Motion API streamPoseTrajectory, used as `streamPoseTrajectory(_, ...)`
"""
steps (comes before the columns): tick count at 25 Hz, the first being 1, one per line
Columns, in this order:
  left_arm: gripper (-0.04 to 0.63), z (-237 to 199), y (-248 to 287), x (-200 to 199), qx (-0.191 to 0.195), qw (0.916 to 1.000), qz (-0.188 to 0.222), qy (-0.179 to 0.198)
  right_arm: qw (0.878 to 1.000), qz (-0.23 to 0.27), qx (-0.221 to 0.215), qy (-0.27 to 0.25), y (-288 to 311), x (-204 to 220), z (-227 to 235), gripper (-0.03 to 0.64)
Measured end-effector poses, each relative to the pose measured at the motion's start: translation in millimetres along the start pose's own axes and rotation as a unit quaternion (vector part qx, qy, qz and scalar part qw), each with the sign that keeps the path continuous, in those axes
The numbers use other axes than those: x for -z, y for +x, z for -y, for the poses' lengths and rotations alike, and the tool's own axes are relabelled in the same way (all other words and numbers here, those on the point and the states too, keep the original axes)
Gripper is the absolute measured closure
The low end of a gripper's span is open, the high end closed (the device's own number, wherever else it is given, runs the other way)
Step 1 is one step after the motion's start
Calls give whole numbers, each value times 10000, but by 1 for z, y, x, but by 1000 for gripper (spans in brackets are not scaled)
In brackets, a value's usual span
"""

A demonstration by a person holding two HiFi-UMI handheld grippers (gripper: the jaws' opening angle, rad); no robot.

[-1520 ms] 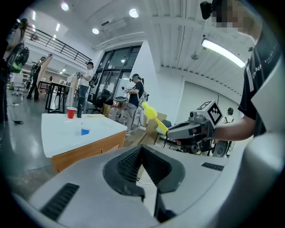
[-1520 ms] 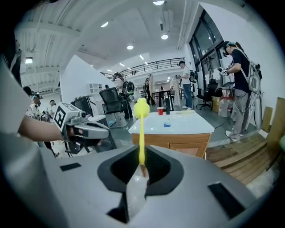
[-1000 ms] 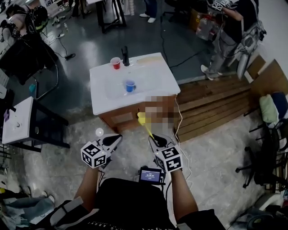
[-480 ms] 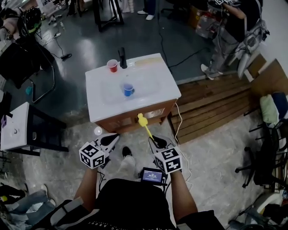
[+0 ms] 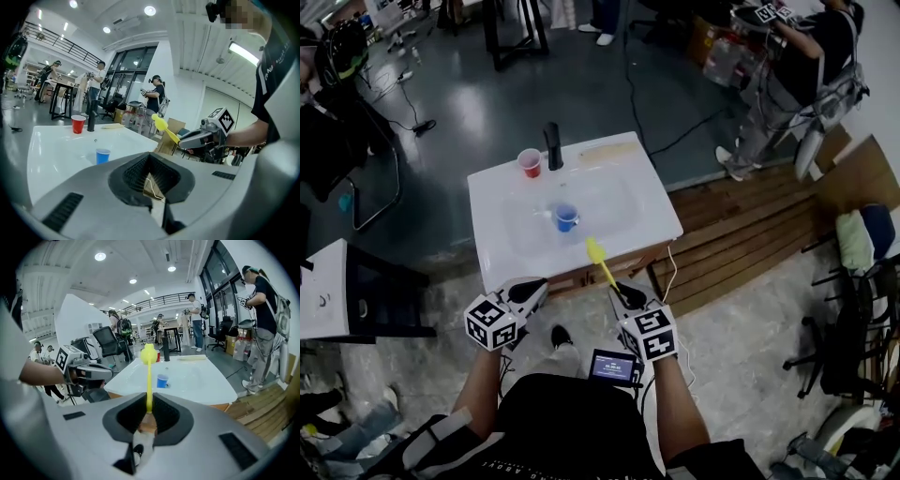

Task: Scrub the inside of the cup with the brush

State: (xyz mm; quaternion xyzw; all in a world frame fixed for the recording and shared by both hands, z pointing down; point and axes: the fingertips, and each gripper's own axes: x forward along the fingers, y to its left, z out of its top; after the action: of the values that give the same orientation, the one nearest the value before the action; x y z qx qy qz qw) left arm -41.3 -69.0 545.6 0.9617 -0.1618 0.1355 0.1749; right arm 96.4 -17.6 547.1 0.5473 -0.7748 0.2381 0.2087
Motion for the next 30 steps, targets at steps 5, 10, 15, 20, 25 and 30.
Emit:
streamPoseTrajectory(5, 592, -38, 5, -11, 97, 9999, -62, 65, 10000, 4, 37, 23, 35, -23, 1, 575)
streamPoseTrajectory(10, 592, -62, 8, -19, 115, 9999, -68, 61, 10000, -69, 0, 25, 57, -34, -3, 575)
streamPoseTrajectory(15, 592, -73, 14, -12, 114, 9998, -168, -42, 9998, -193, -92, -5, 72, -36, 2, 575)
streamPoseTrajectory(20, 592, -89, 21, -23, -91, 9998, -82, -145, 9992, -228, -259, -202, 86, -53, 13, 575)
streamPoseTrajectory(25, 592, -95, 37, -39, -334, 9992, 48, -221, 9981, -156, -403, -450, 90, -79, 41, 575)
streamPoseTrajectory(30, 592, -99, 58, -57, -557, 9980, 186, -246, 9959, -194, -580, -673, 95, -94, 68, 575)
